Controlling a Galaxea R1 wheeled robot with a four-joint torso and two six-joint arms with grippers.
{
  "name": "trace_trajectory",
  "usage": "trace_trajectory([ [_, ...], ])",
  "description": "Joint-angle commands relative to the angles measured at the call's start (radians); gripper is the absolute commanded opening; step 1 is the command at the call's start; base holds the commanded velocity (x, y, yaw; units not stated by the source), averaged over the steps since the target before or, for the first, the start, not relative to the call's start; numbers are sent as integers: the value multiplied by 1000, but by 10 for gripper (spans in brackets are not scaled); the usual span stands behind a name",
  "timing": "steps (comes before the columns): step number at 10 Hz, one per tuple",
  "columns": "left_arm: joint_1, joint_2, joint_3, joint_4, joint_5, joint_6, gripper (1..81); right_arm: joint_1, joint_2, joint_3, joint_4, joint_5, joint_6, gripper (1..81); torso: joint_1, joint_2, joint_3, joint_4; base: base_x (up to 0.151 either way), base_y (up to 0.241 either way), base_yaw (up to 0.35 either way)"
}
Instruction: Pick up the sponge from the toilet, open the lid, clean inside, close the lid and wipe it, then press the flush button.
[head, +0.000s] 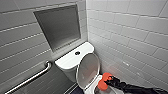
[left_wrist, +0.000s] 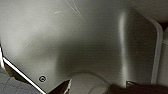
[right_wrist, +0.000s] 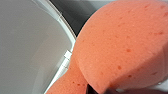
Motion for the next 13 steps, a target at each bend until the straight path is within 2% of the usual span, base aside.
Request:
trace_trajectory([
  [1,12,-7,-3,-6,80,3,811,91,81,-150,-31,-61,-9,10,0,0,0,0,0,0,0],
  [5,24,-2,-2,-6,78,3,811,102,55,-148,-37,-60,-3,10,0,0,0,0,0,0,0],
  [7,24,4,-3,-3,73,3,811,102,-66,33,-27,-40,-2,10,0,0,0,0,0,0,0],
  [9,24,9,-2,6,69,3,811,85,-192,257,-26,66,-3,10,0,0,0,0,0,0,0],
  [11,24,9,-3,6,69,3,811,31,-238,314,8,86,-2,10,0,0,0,0,0,0,0],
  [13,24,9,-2,6,69,5,811,-24,-249,330,25,147,-2,10,0,0,0,0,0,0,0],
])
